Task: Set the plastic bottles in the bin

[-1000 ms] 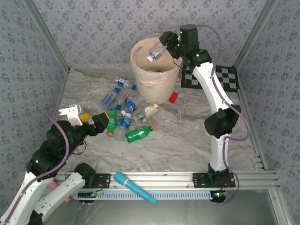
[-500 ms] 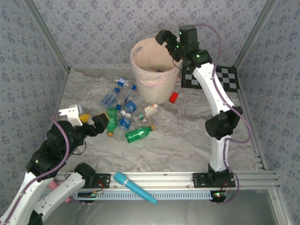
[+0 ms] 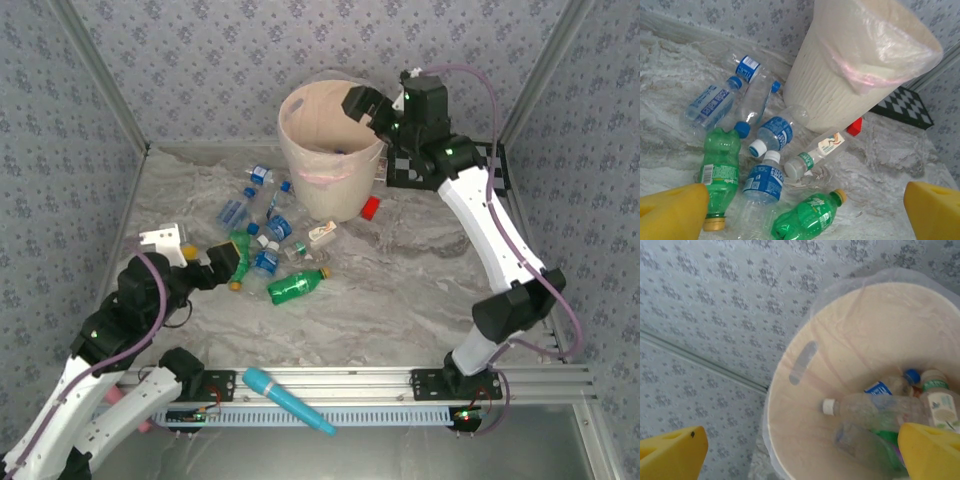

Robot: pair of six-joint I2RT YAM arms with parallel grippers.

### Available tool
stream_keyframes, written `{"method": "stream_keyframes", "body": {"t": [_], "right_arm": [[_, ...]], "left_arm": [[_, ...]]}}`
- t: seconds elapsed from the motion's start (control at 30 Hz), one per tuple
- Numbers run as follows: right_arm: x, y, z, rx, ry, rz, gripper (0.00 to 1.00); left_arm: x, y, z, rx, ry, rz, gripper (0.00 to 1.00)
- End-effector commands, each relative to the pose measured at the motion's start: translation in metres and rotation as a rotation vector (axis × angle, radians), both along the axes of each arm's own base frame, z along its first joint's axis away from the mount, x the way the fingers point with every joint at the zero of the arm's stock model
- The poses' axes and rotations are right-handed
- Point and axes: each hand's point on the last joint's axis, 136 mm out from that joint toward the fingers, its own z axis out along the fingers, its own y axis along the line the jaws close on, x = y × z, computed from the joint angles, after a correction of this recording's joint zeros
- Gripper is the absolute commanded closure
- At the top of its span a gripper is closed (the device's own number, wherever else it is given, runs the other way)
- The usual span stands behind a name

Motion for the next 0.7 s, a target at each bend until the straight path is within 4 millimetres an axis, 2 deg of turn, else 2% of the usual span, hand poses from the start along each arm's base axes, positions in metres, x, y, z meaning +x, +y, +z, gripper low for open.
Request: {"method": "stream_keyframes", "body": {"t": [0.0, 0.13, 0.27, 0.43, 0.47, 0.67], "right_arm": [[-0.022, -0.011, 0.007, -0.059, -0.083, -0.002, 0.00], [-0.042, -0.026, -0.016, -0.092, -0.070, -0.019, 0.00], [-0.059, -0.041, -0.047, -0.150, -0.048, -0.025, 0.00], [-0.075, -0.056, -0.096, -0.202, 0.012, -0.027, 0.00], [-0.078, -0.061, -0.115, -0.215, 0.039, -0.028, 0.00], [-0.090, -0.085, -0.173, -0.217, 0.088, -0.058, 0.00]], "left_arm": [[0.008, -0.007, -0.010, 0.010, 0.009, -0.009, 0.00], [0.016, -0.012, -0.029, 0.064, 0.048, -0.015, 0.00], [0.021, -0.028, -0.049, 0.096, 0.082, -0.082, 0.00], [0.025, -0.042, -0.073, 0.133, 0.140, -0.146, 0.00], [0.026, -0.044, -0.079, 0.142, 0.157, -0.148, 0.00], [0.029, -0.059, -0.109, 0.209, 0.236, -0.208, 0.02]]}}
